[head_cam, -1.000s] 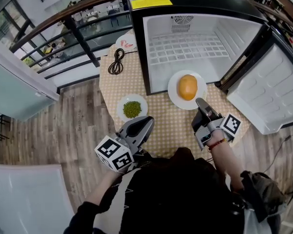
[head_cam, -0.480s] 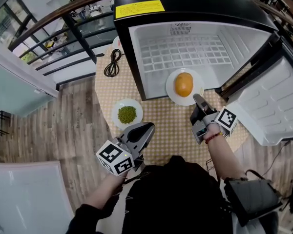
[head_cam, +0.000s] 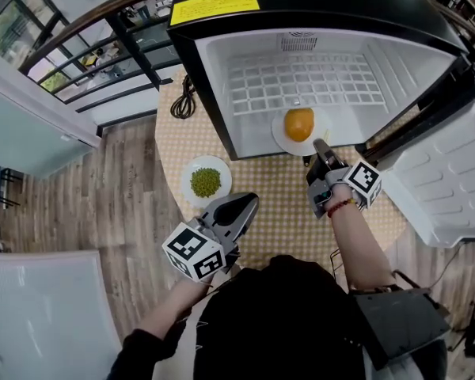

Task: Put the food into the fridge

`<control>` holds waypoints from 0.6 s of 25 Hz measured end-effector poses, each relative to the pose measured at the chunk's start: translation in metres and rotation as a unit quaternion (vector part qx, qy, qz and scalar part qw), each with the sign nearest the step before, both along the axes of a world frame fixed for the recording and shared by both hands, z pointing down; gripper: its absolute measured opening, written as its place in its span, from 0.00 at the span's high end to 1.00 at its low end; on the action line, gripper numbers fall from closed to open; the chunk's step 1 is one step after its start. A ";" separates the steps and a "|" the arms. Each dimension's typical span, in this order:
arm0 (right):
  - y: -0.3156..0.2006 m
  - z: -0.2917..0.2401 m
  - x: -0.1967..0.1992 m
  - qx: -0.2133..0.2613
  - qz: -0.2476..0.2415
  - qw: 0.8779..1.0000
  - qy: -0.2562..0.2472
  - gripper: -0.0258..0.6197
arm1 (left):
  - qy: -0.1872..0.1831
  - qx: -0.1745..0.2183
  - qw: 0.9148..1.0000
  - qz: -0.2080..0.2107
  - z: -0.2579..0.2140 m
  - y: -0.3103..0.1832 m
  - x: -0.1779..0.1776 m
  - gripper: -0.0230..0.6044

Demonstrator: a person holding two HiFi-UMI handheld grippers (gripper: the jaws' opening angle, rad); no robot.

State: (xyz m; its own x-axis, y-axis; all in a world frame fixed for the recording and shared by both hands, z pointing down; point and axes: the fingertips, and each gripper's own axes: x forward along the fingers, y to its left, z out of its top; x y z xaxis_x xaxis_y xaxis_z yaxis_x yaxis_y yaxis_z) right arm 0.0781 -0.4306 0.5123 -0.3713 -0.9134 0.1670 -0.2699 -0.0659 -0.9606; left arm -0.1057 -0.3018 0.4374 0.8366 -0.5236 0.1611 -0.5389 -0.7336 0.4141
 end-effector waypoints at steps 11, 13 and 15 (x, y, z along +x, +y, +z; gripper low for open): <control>-0.034 0.008 0.008 -0.011 -0.002 0.999 0.036 0.92 | -0.001 0.000 0.999 -0.033 0.000 -0.004 0.004 0.93; -0.038 0.009 0.012 -0.018 -0.002 0.999 0.044 0.92 | -0.002 -0.008 0.999 -0.039 0.005 -0.003 0.002 0.93; -0.041 0.012 0.016 -0.028 -0.001 0.998 0.050 0.92 | 0.000 -0.015 0.999 -0.049 0.008 -0.001 -0.001 0.93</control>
